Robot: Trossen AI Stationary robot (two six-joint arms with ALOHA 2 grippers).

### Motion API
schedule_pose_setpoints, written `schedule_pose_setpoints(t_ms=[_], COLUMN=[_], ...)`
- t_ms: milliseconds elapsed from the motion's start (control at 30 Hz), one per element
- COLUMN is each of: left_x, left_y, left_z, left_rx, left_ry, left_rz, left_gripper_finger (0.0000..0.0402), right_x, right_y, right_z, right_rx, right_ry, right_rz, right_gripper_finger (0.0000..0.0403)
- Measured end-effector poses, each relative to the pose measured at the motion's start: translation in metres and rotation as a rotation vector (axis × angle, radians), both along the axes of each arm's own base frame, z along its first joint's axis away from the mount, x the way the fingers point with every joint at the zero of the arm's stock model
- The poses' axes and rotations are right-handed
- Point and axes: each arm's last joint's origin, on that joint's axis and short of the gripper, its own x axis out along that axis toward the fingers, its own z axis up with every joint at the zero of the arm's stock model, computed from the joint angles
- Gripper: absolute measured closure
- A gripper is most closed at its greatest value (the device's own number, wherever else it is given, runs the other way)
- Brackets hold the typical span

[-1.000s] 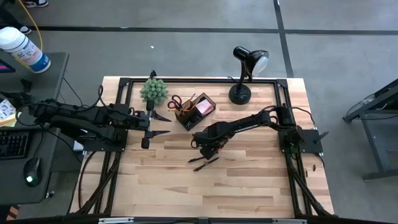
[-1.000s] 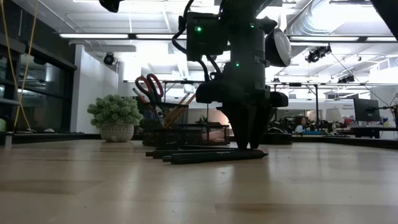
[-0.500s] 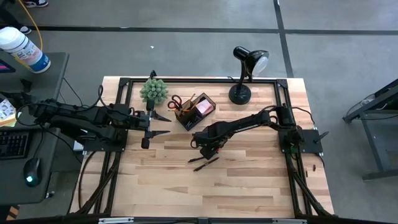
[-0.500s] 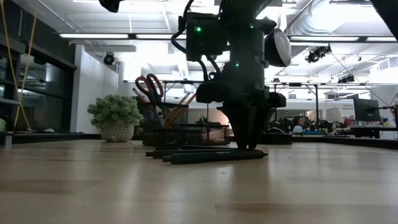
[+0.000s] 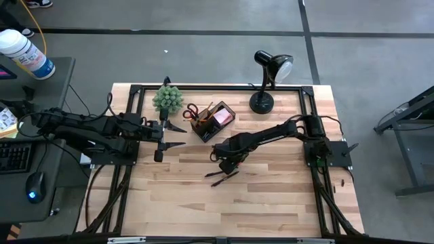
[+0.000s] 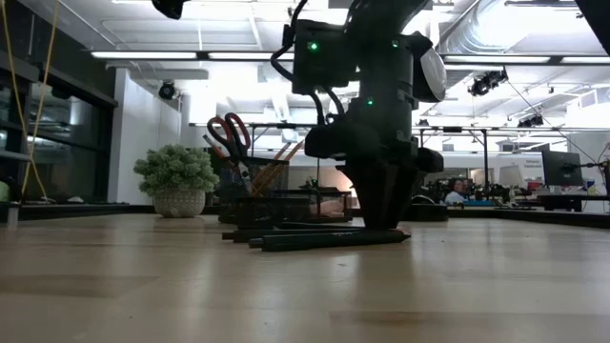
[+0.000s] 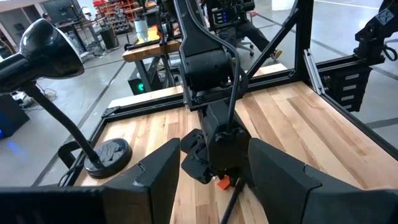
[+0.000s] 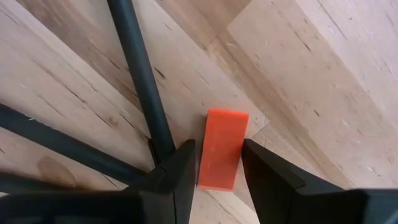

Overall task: Pick and place office supplies into organizer
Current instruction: Put the orange eraser into the black desk organizer

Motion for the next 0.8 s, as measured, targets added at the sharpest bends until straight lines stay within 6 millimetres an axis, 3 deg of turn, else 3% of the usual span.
schedule_pose_setpoints(t_ms=[200,467,800], left_x=[0.000,0.000,-0.017], left_y=[0.000,0.000,-0.005], left_z=[0.000,0.000,0.012], left_rx=[0.000,0.000,-0.038], left_ry=[0.000,-0.001,-0.078], left_rz=[0.000,0.000,-0.168], left_gripper_finger=[0.0222,0.0222,0.0222], right_x=[0.005,0.021,0.027], right_y=[0.002,0.002,-0.006], right_z=[0.006,0.029,0.049], right_rx=[-0.015,-0.055,-0.146], right_ry=[-0.009,-0.069,-0.067], right_rz=[0.019,0.113,0.221], right_gripper_finger=[0.0293,0.0338,0.0328])
